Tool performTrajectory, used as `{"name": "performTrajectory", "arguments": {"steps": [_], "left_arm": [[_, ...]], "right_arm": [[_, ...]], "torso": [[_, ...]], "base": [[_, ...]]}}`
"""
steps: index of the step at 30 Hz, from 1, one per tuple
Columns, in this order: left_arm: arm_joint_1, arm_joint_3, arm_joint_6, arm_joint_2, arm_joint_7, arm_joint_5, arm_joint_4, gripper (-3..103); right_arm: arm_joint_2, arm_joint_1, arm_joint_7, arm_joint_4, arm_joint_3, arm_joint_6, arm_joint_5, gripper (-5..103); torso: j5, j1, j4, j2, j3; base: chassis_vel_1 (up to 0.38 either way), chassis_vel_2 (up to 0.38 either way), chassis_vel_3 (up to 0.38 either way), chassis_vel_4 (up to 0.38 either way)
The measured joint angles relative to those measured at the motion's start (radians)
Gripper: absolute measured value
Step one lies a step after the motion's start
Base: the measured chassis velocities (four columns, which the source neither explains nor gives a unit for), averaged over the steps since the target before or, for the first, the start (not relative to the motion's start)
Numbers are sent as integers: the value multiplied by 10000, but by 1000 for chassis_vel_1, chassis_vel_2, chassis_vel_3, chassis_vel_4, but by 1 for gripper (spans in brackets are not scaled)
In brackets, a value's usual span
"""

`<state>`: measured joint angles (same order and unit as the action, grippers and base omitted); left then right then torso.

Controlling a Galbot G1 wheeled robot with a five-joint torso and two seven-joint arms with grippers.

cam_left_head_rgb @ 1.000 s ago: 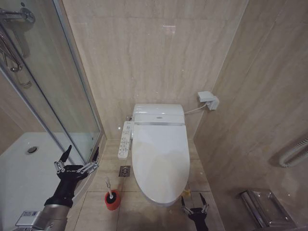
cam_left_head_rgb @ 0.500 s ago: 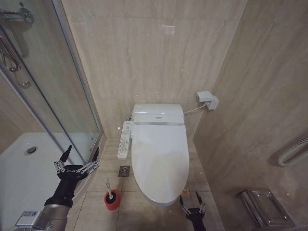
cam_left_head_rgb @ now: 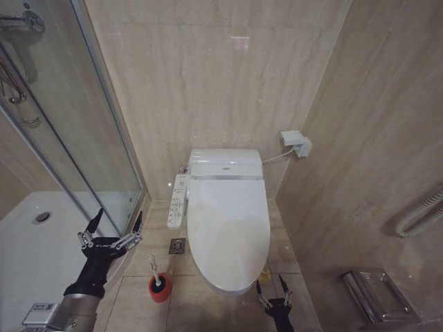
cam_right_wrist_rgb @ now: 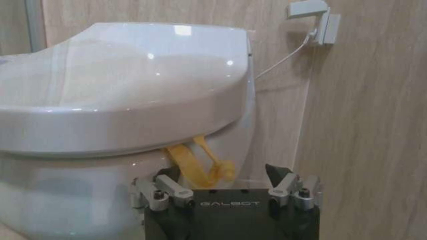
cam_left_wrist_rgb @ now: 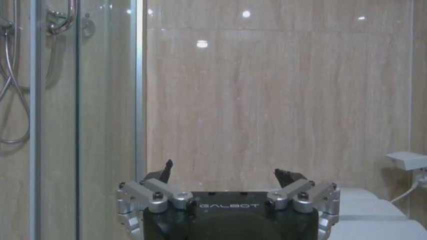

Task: Open the toilet lid, clean the toilet bowl with a toilet brush, close the toilet lid, and flush.

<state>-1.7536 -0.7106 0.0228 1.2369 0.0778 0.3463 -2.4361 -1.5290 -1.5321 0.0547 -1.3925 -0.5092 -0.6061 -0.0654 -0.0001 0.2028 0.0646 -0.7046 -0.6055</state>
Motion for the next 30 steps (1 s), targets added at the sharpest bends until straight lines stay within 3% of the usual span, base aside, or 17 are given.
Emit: {"name": "performTrajectory", "arguments": {"steps": [1, 2, 9, 10, 17, 18, 24, 25, 30], "left_arm": [[0, -1, 0, 0, 0, 0, 0, 100], [0, -1, 0, 0, 0, 0, 0, 100], [-1, 0, 0, 0, 0, 0, 1, 100], [0, 0, 0, 0, 0, 0, 0, 100], [0, 0, 0, 0, 0, 0, 1, 100], [0, -1, 0, 0, 0, 0, 0, 100], [0, -1, 0, 0, 0, 0, 0, 100], [0, 0, 0, 0, 0, 0, 0, 100], [-1, -1, 0, 0, 0, 0, 0, 100]], "right_arm": [[-10, 57, 106, 13, -5, -1, -19, 93], [-18, 112, 200, 17, -12, -1, -25, 82], [41, 174, 267, 9, -20, -18, -57, 82], [41, 167, 263, 7, -19, -37, -61, 56], [18, 83, 237, 8, -70, -203, -76, 56], [8, 65, 246, 9, -98, -255, -76, 37], [5, -4, 242, -59, -128, -326, -29, 37], [0, -2, 213, -59, -154, -356, -22, 62], [-31, 6, 125, -53, -195, -420, 0, 62]], "torso": [[1, 0, -1, 0, 0], [4, 0, -3, 0, 1], [8, 1, -12, 1, 1], [9, 1, -14, 1, 1], [4, 1, -11, 1, 1], [3, 1, -10, 1, 1], [2, 1, -8, 1, 1], [1, 1, -7, 1, 1], [2, 1, -7, 1, 0]], "base": [[0, 0, 0, 0], [0, 0, 0, 0], [0, 0, 0, 0], [0, 0, 0, 0], [0, 0, 0, 0], [0, 0, 0, 0], [0, 0, 0, 0], [0, 0, 0, 0], [0, 0, 0, 0]]}}
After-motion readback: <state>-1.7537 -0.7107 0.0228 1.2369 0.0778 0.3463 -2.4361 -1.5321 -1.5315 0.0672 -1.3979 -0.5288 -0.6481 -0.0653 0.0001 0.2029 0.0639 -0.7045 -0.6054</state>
